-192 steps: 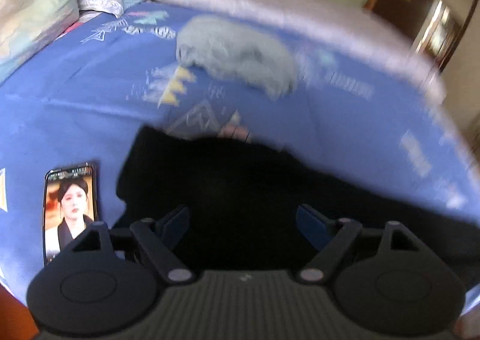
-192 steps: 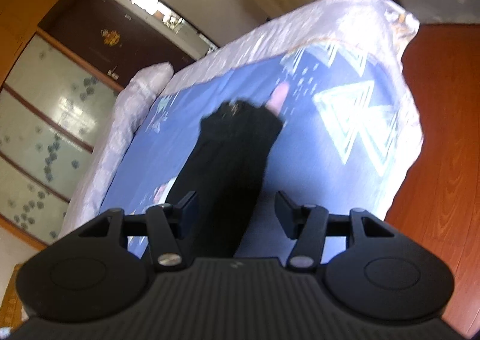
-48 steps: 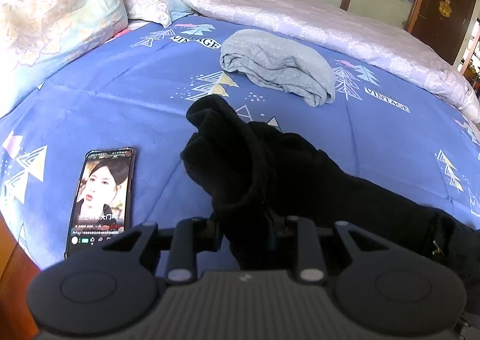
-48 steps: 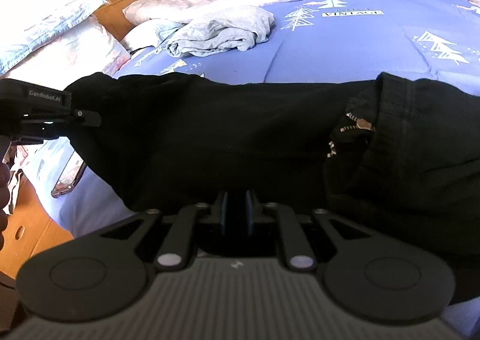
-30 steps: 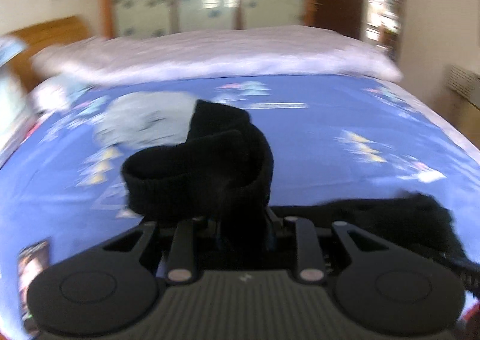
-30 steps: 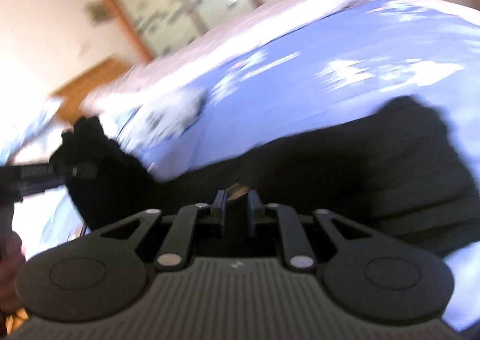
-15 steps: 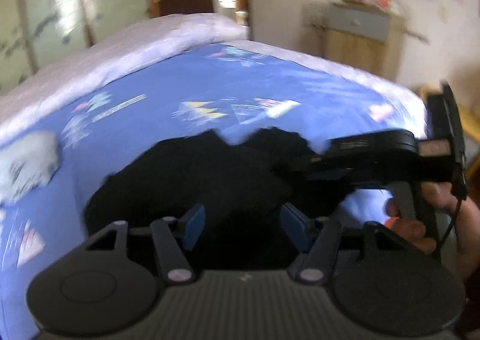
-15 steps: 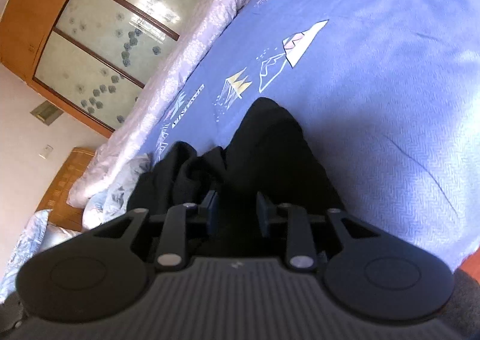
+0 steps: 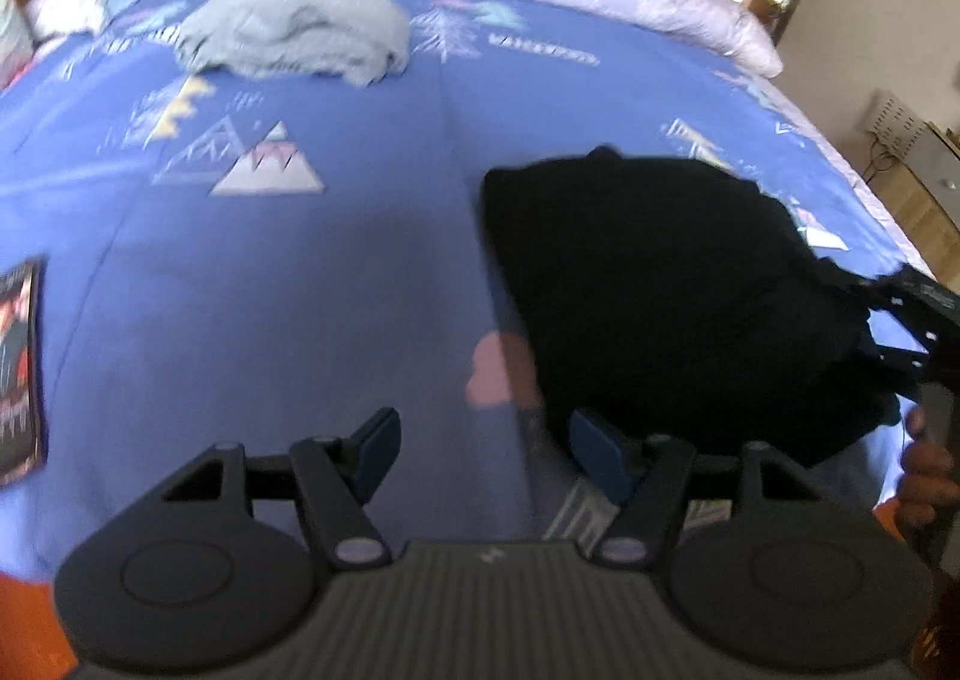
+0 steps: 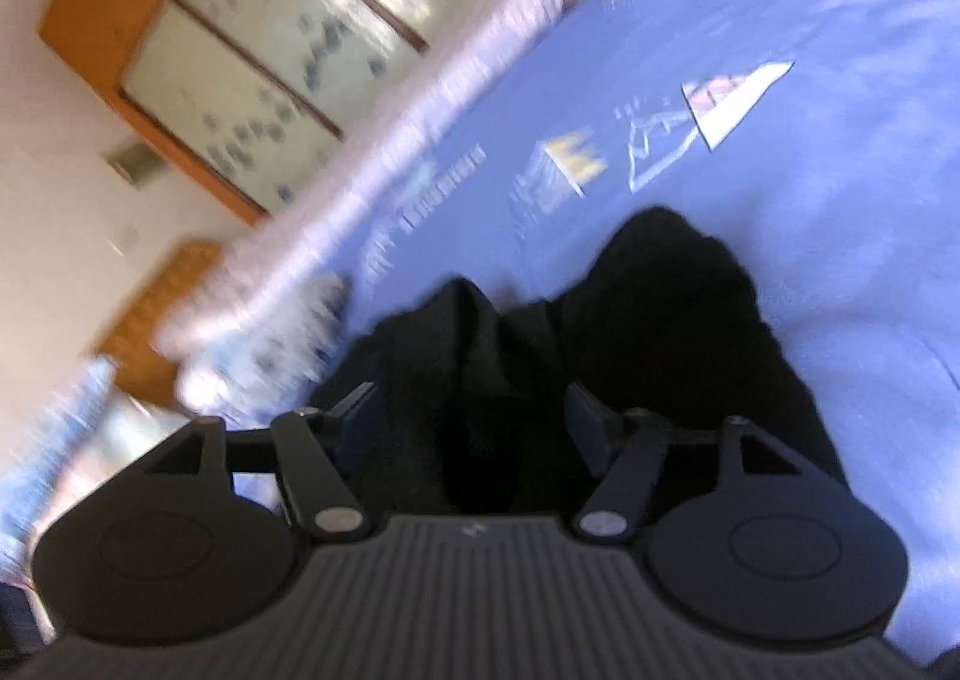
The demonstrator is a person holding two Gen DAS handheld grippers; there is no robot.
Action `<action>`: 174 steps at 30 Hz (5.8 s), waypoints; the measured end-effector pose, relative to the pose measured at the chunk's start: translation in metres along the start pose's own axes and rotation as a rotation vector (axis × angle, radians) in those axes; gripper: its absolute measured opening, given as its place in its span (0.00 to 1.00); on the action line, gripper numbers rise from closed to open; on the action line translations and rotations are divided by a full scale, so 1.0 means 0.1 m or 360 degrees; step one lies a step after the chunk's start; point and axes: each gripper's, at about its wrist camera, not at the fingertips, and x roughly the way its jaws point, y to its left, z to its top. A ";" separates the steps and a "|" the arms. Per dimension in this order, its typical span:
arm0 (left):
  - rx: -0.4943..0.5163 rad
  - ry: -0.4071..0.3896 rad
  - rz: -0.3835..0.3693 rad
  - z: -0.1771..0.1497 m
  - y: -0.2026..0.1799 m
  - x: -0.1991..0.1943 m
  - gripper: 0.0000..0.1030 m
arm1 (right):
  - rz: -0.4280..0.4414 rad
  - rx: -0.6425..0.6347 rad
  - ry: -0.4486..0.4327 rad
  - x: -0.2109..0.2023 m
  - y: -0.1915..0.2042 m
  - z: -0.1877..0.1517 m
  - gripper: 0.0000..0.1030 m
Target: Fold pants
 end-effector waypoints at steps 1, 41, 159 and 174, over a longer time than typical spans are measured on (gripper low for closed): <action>-0.0010 0.0008 0.0003 0.00 0.03 0.01 0.63 | -0.0025 -0.0006 0.0033 0.07 0.02 -0.01 0.68; 0.0283 0.0051 0.0128 0.07 -0.74 0.59 0.53 | -0.0209 0.0347 -0.0119 -0.50 -0.76 0.08 0.64; 0.0117 0.0052 -0.0176 -0.39 -0.14 0.30 1.00 | 0.0293 0.0583 -0.0331 -0.94 -1.07 -0.35 0.73; 0.0118 0.0062 -0.0184 -0.38 -0.13 0.31 1.00 | 0.0294 0.0582 -0.0331 -0.94 -1.07 -0.35 0.73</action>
